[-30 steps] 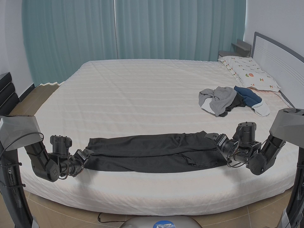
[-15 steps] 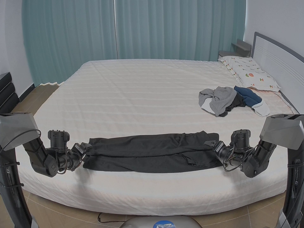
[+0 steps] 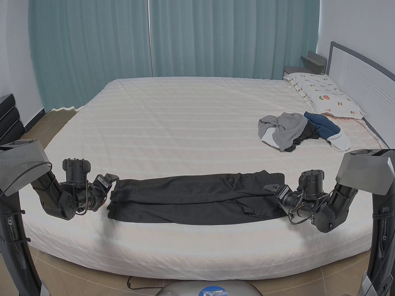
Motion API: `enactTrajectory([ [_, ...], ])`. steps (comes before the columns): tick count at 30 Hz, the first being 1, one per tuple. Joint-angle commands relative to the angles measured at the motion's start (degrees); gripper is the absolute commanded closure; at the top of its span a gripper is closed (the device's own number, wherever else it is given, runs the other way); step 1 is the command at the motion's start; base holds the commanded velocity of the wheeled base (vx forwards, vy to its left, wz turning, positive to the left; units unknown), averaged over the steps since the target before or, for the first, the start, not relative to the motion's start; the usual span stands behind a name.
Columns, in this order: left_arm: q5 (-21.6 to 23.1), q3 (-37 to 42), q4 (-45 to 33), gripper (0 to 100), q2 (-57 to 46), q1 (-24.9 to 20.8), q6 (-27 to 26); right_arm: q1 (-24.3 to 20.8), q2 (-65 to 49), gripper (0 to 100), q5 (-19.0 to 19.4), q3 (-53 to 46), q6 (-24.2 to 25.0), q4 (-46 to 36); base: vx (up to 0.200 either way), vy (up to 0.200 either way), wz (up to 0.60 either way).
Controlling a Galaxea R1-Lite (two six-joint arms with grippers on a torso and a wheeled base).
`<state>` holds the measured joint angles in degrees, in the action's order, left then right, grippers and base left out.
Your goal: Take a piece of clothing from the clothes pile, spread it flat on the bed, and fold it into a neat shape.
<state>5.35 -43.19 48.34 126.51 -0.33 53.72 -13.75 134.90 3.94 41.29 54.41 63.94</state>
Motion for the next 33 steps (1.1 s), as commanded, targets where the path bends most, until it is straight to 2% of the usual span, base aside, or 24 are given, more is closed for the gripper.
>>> enactTrajectory([
  [1,0.0,-0.2,0.1,0,0.5,0.2,0.1,0.0,0.2,0,0.0,-0.1,0.0,0.1,0.200,0.000,0.00],
  [7,-0.3,-1.3,0.0,0,0.6,0.2,-0.6,-0.1,-0.3,0,0.1,-0.8,0.0,0.4,0.200,0.000,0.00],
  [11,-0.3,-4.7,-1.1,0,1.6,0.3,-0.6,-0.1,-0.3,0,0.0,-0.8,0.0,0.4,0.000,0.000,0.00],
  [13,0.3,-6.1,-1.5,0,2.7,0.3,-2.1,-0.1,-0.3,0,0.0,-0.8,0.1,0.4,0.000,0.000,0.00],
  [17,-0.3,-9.5,-2.9,0,6.7,0.3,-8.9,-0.6,-0.4,0,0.0,-0.9,0.1,0.4,0.000,0.000,0.00],
  [19,-0.3,-10.0,-4.1,0,7.3,0.2,-9.8,-0.7,-0.4,0,0.0,-1.1,0.1,0.5,0.000,0.000,0.00],
  [22,-0.1,-10.5,-6.5,0,7.5,0.2,-9.9,-0.8,-0.4,0,0.0,-1.1,0.1,0.4,0.000,0.000,0.00],
  [33,0.2,-11.7,-6.9,0,8.8,-0.5,-9.5,-0.8,-0.4,0,0.0,-1.1,0.0,0.5,0.000,0.000,0.00],
])
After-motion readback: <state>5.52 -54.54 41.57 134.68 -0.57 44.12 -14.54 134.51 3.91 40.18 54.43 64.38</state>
